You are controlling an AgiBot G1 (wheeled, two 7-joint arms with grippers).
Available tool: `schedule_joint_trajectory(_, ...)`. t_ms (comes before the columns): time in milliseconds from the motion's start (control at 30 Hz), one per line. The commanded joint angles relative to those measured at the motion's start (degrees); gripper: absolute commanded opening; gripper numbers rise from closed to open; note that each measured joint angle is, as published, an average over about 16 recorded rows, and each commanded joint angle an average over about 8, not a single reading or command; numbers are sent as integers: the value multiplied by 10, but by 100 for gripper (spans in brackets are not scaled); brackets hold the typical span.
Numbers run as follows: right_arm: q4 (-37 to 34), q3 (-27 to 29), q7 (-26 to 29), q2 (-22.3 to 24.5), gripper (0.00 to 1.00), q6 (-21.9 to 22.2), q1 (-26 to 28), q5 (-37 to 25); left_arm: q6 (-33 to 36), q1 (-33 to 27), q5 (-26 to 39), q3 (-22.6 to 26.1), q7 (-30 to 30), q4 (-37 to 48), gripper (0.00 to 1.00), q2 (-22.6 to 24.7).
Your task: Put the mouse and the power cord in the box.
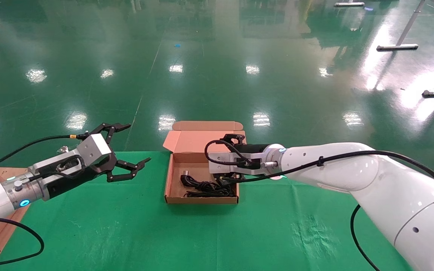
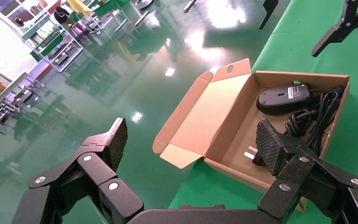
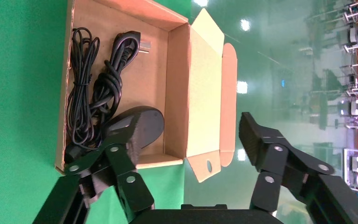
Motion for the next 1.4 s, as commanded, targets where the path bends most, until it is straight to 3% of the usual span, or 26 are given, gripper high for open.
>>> schedule_joint_trajectory(33, 1, 2, 1, 2, 100, -2, -1, 1, 0, 0, 0, 0, -1, -1, 100, 0)
schedule_joint_trajectory(1400, 293, 339, 204, 295, 100, -359, -217, 283, 118, 168, 40, -182, -476, -496, 100, -161)
